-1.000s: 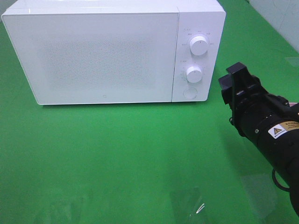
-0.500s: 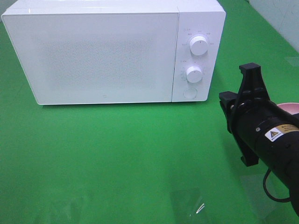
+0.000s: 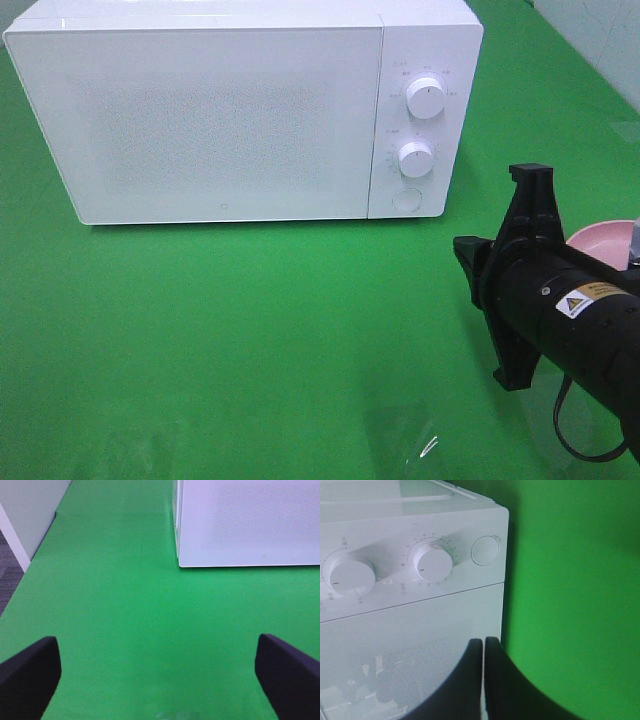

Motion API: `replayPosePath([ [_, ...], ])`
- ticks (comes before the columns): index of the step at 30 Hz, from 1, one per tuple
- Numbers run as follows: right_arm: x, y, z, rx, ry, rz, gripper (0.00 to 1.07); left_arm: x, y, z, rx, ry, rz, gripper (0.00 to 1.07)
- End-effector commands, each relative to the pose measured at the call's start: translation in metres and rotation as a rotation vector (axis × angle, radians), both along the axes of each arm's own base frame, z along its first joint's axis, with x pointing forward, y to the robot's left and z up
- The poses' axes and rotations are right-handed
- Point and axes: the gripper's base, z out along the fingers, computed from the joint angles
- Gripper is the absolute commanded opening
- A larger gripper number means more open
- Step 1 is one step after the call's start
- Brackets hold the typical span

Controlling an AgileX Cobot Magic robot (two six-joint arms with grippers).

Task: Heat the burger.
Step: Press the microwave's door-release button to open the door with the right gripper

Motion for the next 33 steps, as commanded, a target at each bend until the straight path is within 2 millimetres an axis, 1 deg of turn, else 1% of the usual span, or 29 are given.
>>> replayPosePath([
  [1,0.001,0.001,0.001,0.011,-0.004,0.003,0.0,-0.003,-0.001,0.0,-0.005,-0.024,-0.003,1.0],
  [7,0.001,0.001,0.0,0.013,0.001,0.0,0.0,-0.003,-0.001,0.0,-0.005,-0.024,-0.003,1.0],
  [10,0.002,0.002,-0.008,0.017,0.028,-0.007,0.0,-0.003,-0.001,0.0,-0.005,-0.024,-0.003,1.0],
  [12,0.002,0.003,-0.009,0.021,0.033,-0.003,0.0,-0.003,-0.001,0.0,-0.005,-0.024,-0.003,1.0],
  [17,0.007,0.012,-0.015,0.024,0.039,0.02,0.0,-0.003,-0.001,0.0,-0.005,-0.024,-0.003,1.0],
  [18,0.012,0.013,-0.017,0.022,0.038,0.024,0.0,-0.003,-0.001,0.0,-0.005,-0.024,-0.003,1.0],
  [19,0.012,0.013,-0.017,0.022,0.038,0.024,0.0,-0.003,-0.001,0.0,-0.005,-0.024,-0.003,1.0],
  [21,0.026,0.012,-0.019,0.021,0.038,0.038,0.0,-0.003,-0.001,0.0,-0.005,-0.024,-0.003,1.0],
  [24,0.03,0.013,-0.019,0.021,0.036,0.043,0.0,-0.003,-0.001,0.0,-0.005,-0.024,-0.003,1.0],
  [25,0.036,0.014,-0.019,0.019,0.032,0.054,0.0,-0.003,-0.001,0.0,-0.005,-0.024,-0.003,1.0],
  [26,0.036,0.014,-0.019,0.019,0.032,0.054,0.0,-0.003,-0.001,0.0,-0.005,-0.024,-0.003,1.0],
  [27,0.041,0.014,-0.019,0.022,0.037,0.052,0.0,-0.003,-0.001,0.0,-0.005,-0.024,-0.003,1.0],
  [29,0.042,0.014,-0.02,0.022,0.042,0.05,0.0,-0.003,-0.001,0.0,-0.005,-0.024,-0.003,1.0],
  [30,0.048,0.012,-0.02,0.02,0.04,0.041,0.0,-0.003,-0.001,0.0,-0.005,-0.024,-0.003,1.0],
  [33,0.053,0.01,-0.02,0.015,0.043,0.036,0.0,-0.003,-0.001,0.0,-0.005,-0.024,-0.003,1.0],
])
